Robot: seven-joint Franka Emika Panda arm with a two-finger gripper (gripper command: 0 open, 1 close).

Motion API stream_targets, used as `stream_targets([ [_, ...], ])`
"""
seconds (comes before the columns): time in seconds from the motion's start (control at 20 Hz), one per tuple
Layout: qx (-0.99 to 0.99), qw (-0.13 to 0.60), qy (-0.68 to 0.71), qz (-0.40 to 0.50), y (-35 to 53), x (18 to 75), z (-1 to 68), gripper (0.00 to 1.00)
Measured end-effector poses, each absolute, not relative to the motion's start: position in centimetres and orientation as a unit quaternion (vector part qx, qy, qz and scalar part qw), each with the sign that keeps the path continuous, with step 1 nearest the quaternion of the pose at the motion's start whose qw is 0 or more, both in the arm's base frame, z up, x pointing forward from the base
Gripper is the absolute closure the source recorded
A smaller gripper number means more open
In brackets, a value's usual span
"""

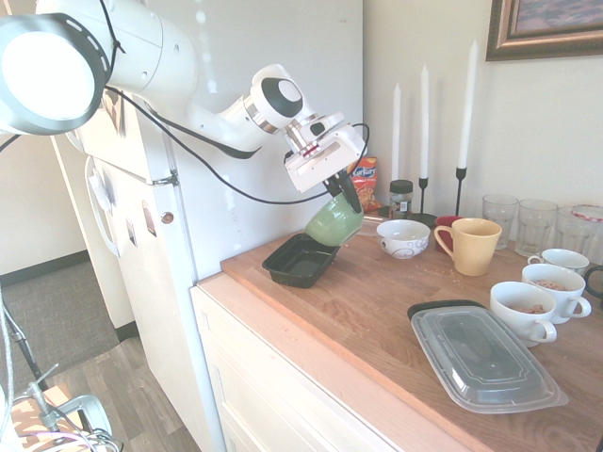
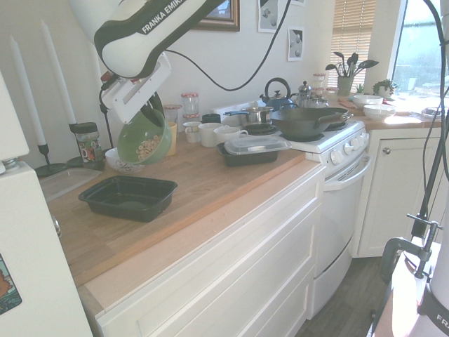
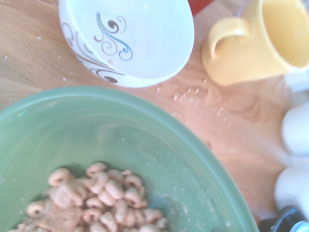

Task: Pour the cereal into the box

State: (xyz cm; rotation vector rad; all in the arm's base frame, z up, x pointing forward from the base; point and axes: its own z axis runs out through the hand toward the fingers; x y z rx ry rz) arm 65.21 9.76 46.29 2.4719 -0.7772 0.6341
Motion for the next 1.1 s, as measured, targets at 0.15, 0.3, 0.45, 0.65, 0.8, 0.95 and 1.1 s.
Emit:
stream_targets([
  [0.15,0.896,0.262,-0.260,0.248,11.1,64.7,45.2,1.00],
  [0.3,0.888,0.291,-0.230,0.271,12.9,63.9,43.7,1.00],
  [0.45,0.873,0.324,-0.194,0.309,14.2,63.2,42.3,1.00],
  [0.65,0.856,0.352,-0.157,0.345,15.0,62.5,41.1,1.00],
  [0.8,0.849,0.359,-0.143,0.362,15.7,62.2,41.3,1.00],
  [0.95,0.844,0.362,-0.130,0.374,16.4,61.9,41.8,1.00],
  [1.1,0.836,0.372,-0.110,0.388,17.5,61.1,41.7,1.00],
])
